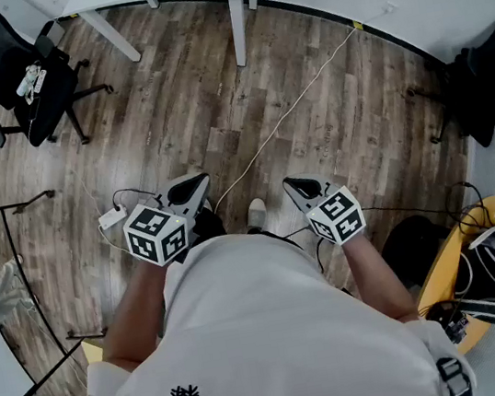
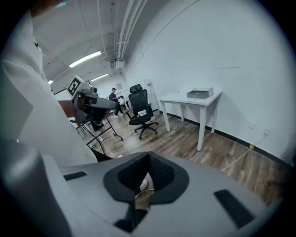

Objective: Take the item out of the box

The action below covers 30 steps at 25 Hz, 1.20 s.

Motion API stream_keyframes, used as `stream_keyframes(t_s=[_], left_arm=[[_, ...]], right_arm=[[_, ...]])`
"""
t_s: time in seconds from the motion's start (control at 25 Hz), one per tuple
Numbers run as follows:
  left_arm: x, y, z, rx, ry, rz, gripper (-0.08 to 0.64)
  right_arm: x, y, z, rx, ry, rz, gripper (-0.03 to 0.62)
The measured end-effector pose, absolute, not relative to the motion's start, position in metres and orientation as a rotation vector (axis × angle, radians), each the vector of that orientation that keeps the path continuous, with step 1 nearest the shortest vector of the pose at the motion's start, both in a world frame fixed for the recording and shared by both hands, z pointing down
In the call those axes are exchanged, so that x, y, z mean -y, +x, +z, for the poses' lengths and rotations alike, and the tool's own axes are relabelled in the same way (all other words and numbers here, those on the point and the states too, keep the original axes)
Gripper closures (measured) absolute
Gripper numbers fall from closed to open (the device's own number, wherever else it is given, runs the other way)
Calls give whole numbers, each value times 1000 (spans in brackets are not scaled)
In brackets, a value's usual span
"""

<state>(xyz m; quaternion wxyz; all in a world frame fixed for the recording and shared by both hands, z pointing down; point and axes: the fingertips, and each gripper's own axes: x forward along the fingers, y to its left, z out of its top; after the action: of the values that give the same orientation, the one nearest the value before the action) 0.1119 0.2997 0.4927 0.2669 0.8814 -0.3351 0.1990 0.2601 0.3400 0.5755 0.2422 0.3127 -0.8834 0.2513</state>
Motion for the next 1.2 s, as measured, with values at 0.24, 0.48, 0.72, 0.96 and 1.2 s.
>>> stream_keyframes(t_s=[0.24, 0.48, 0.72, 0.96, 1.2], left_arm=[[-277, 94, 492, 924, 2364, 510, 554], [-224, 72, 492, 881, 2390, 480, 554], [-165, 30, 493, 830, 2393, 459, 554], [-126, -17, 501, 762, 2344, 434, 554], [-94, -62, 510, 759, 2356, 440, 554]], right_arm=[[-318, 240, 568, 2404, 847, 657, 586], [-278, 225, 568, 2348, 891, 696, 586], [-217, 186, 559, 2307, 921, 700, 581], [-153, 130, 547, 2303, 914, 679, 581], [-108, 86, 541, 2309, 951, 689, 580]])
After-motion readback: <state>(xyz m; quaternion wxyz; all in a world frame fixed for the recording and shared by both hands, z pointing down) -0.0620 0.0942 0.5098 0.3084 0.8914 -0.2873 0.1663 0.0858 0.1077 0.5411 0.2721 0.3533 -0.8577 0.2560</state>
